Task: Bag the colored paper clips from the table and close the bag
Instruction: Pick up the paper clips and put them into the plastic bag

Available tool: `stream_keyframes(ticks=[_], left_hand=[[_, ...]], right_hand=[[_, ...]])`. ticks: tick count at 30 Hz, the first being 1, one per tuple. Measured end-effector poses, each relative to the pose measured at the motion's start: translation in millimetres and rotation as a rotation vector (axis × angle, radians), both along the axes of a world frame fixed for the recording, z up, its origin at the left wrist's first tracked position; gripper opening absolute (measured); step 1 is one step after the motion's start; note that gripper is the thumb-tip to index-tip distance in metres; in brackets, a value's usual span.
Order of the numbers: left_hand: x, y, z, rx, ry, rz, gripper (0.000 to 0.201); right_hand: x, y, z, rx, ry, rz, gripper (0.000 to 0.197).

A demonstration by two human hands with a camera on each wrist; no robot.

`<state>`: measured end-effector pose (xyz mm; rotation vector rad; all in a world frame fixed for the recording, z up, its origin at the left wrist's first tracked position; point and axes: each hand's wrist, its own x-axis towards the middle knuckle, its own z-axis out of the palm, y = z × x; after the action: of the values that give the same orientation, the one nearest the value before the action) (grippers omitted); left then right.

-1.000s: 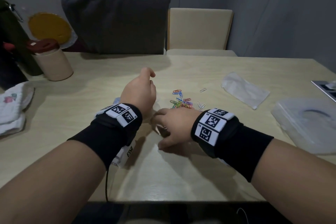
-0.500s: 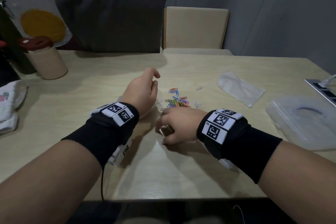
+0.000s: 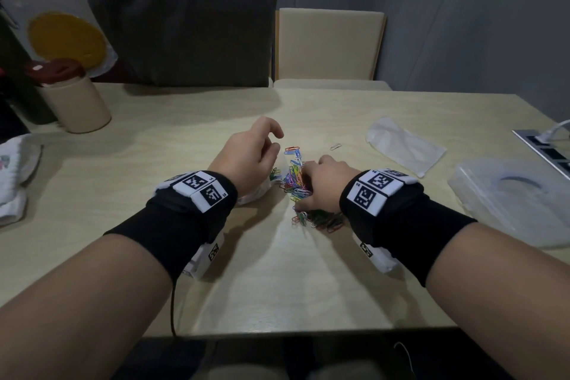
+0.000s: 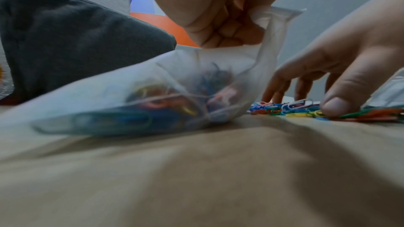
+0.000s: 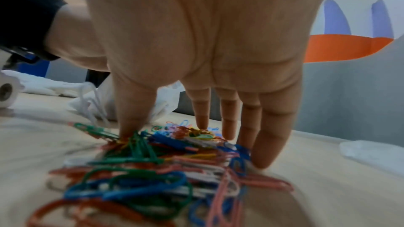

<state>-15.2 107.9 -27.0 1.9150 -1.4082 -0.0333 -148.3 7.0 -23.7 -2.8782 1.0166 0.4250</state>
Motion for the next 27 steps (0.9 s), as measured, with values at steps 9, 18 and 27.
stream_keyframes(ticks=[9,18,27], left_hand=[[1,1,2,0.009,0.011,0.006,0.018],[1,1,2,-0.025,0.048,0.025,0.018],[3,-1,0,-0.046,0.06,0.032,0.019]], right_hand=[[6,-11,-5,-0.048,-0.057,0.065,0.03],[9,-25,16,0.091,-0.265,-0.178,0.017],[22,-11,26,0.997,-0.769,-0.467,0.005]])
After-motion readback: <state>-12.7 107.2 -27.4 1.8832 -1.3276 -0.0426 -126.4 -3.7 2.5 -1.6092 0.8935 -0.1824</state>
